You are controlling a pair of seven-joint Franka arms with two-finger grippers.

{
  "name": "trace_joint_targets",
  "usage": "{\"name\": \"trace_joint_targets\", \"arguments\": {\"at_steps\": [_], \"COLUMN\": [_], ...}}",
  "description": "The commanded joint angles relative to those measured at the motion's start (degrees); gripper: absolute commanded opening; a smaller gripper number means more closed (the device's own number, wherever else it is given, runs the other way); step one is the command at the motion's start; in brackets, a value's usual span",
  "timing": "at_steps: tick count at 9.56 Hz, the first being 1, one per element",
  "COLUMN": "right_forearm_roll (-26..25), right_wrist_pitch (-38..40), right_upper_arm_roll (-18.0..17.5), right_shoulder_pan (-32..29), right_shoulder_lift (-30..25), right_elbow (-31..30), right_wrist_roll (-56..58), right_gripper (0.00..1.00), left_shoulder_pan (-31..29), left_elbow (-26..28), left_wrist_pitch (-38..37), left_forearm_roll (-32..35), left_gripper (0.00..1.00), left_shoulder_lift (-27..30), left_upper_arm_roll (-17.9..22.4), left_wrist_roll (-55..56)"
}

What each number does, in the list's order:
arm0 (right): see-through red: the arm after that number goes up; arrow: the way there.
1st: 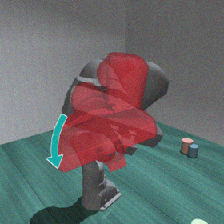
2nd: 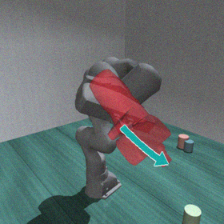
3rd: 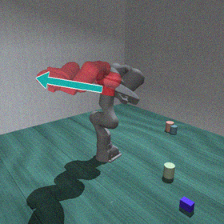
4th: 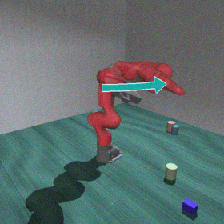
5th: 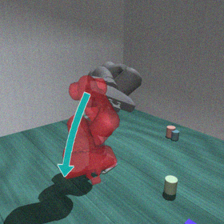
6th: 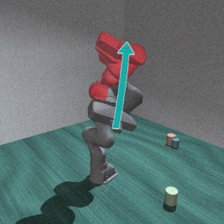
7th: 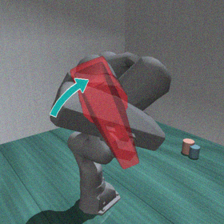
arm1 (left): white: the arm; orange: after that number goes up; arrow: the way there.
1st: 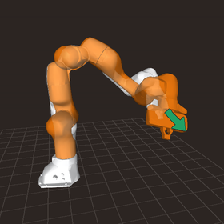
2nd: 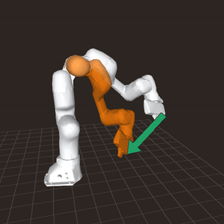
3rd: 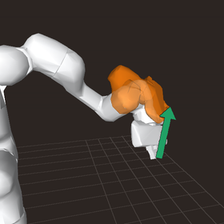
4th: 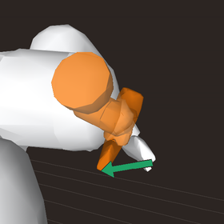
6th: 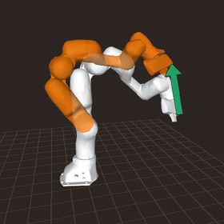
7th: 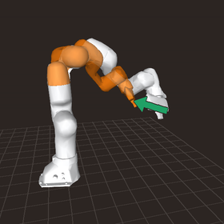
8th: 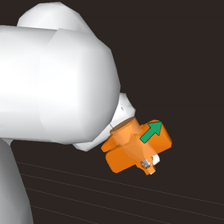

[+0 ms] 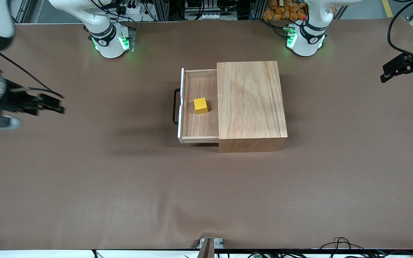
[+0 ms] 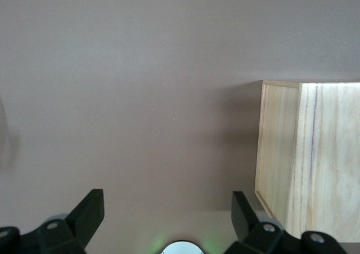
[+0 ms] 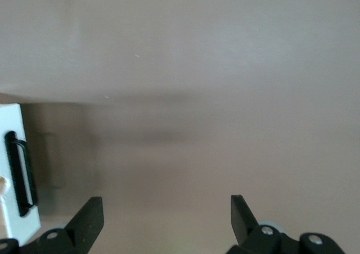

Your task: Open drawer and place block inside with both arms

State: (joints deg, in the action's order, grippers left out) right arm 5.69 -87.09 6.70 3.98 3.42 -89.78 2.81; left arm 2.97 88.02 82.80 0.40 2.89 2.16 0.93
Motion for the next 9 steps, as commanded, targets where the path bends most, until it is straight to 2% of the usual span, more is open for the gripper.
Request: {"name": "trace_joint_targets", "arguments": {"at_steps": [1,9], "right_forearm_roll": [-4.2,-4.9], "right_wrist_pitch": [3.1,4.6], "right_upper_arm_roll": [-3.6,-3.4], "right_shoulder_pan": [-3.9,-3.6], "right_shoulder_lift": [-4.4,-5.5], "right_elbow": [-1.5,-1.4], "right_wrist_roll": [0.8,1.0], "right_gripper": [1.00,1.00], "left_shoulder_pan": [0.0,-0.4], "left_elbow": [-1.5,-1.9], "left_wrist_pitch": [-1.1,-2.3], "left_forearm_roll": [-0.1,-0.2], "left_gripper": [1.00,1.00], "left_shoulder_lift": [-0.2,-0.3], "left_upper_arm_roll": [0.0,-0.7], "left_wrist_roll": [-0.2,-0.3]}}
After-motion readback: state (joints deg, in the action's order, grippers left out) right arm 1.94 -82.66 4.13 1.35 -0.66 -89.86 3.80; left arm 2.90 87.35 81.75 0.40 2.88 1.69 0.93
